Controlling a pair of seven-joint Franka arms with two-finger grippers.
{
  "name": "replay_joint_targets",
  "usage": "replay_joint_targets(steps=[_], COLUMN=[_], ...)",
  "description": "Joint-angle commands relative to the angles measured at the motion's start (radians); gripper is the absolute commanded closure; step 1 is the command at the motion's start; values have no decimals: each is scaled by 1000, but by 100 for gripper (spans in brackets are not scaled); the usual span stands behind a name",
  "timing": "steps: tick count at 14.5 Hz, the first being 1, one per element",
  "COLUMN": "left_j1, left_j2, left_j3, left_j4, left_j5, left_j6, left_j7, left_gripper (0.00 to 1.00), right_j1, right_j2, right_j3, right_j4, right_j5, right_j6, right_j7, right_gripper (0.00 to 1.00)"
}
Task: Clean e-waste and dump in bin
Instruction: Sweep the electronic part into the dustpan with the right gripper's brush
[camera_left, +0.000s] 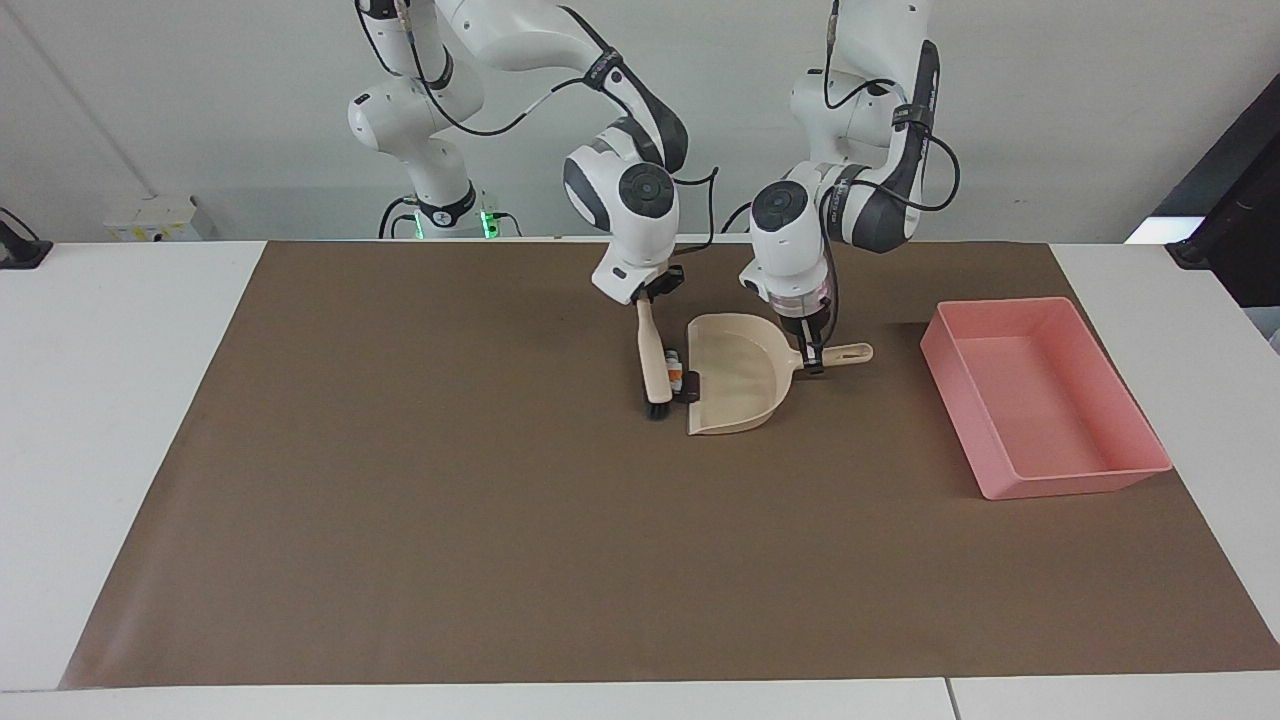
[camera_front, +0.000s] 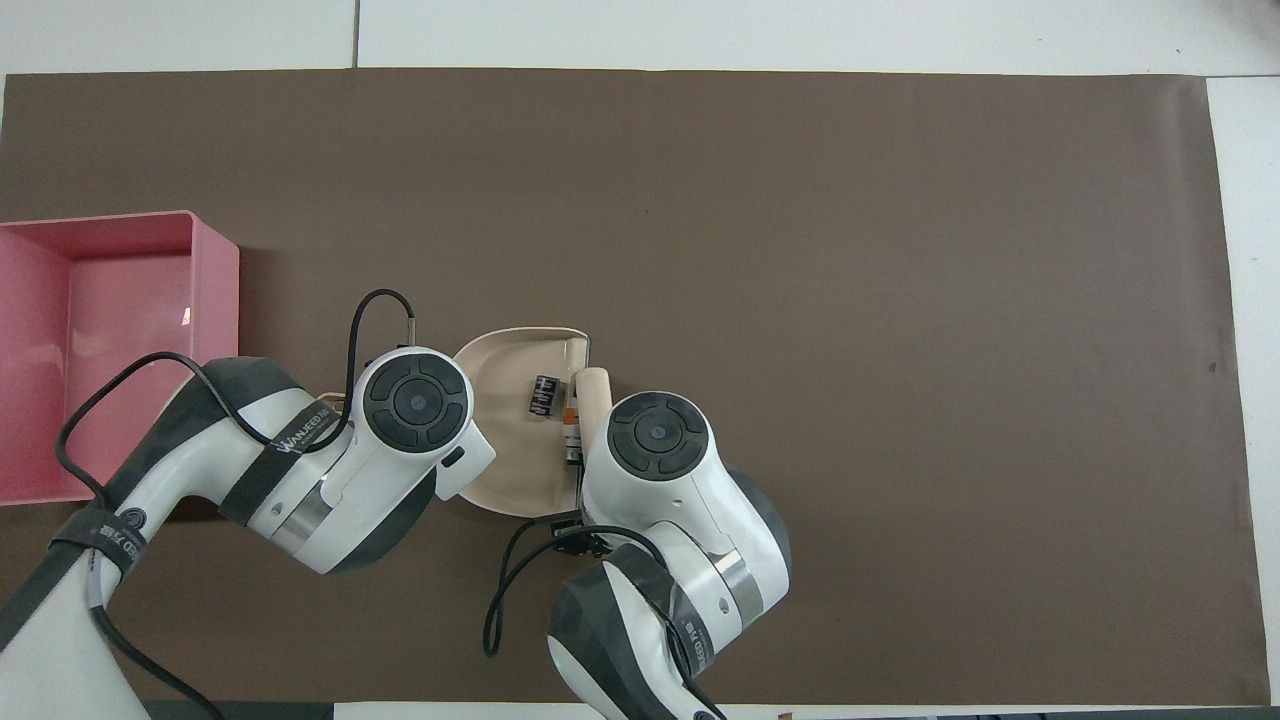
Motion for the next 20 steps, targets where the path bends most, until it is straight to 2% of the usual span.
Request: replay_joint_targets(steps=[1,3,7,9,12,14,17,20], left_j1=[-19,-19,-16,-6,13,33,73,156], left_j2=[0,0,0,3,4,6,4,26], left_j3=[8,6,3,2,3,3,3,3], left_j4=[6,6,6,6,9,11,17,61], left_j5=[18,18,13,-26,-192,-236,-333,-468], left_j6=[-16,-10,4,37,66,103,134,149], left_j7=[-6,0,19,69,149,192,269,434], left_gripper=[99,99,99,99,99,99,99,99], right_j1=[20,20,17,23,4,-30,-113,-231], right_j2=[20,20,8,-39,-113,-168,-240,-286], right_j3=[9,7,6,-2,-2,-3,-3,-2], right_j4=[7,18,20,11,7,7,7,3], right_j5=[220,278,278,257,106,53,-54,-183], right_j6=[52,54,48,43,12,-59,-158,-242], right_j7=[-124,-149,-141,-83,64,90,112,71], right_gripper=[100,100,100,100,100,100,100,100])
